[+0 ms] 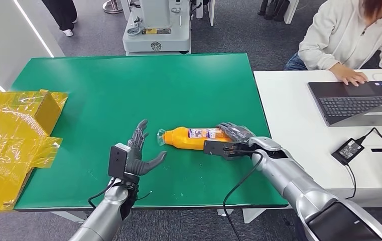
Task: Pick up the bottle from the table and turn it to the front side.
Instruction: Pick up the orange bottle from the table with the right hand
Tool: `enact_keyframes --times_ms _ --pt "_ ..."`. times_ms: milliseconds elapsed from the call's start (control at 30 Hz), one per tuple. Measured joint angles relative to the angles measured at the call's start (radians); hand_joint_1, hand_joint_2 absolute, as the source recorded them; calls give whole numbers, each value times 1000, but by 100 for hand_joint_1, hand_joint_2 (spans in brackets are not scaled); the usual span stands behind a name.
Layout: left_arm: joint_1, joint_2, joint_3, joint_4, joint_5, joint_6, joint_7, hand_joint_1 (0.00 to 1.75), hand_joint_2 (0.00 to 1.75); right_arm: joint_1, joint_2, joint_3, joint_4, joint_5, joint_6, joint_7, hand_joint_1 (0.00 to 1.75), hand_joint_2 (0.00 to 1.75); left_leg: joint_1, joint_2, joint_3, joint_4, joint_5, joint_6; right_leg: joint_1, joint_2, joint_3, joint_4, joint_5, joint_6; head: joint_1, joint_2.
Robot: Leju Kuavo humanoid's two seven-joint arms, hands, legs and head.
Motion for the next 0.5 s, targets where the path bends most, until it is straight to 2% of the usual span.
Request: enact_keyframes --times_ms 67,100,167,300,433,500 --pt "0 3 0 2 0 2 0 0 175 2 0 3 0 0 -1 0 118 175 0 0 0 0 0 0 0 0 0 0 0 0 0 0" --pt "1 4 0 2 0 4 0 0 175 3 0 4 0 2 -2 0 134 175 0 0 0 0 0 0 0 0 0 0 0 0 0 0" --pt "2 6 0 4 1 6 -2 0 175 5 0 5 0 7 -4 -2 141 175 0 0 1 0 0 0 0 0 1 0 0 0 0 0" --pt "5 11 0 4 1 7 -6 0 175 5 0 7 1 12 -7 -5 141 175 0 0 2 0 0 0 0 0 1 0 0 0 0 0" --pt "6 13 0 4 1 7 -7 0 175 5 0 8 3 12 -7 -6 161 175 0 0 2 0 0 0 0 0 2 0 0 0 0 0" --pt "6 14 0 4 1 8 -7 0 175 5 0 8 4 12 -7 -7 161 175 0 0 2 0 0 0 0 0 2 0 0 0 0 0"
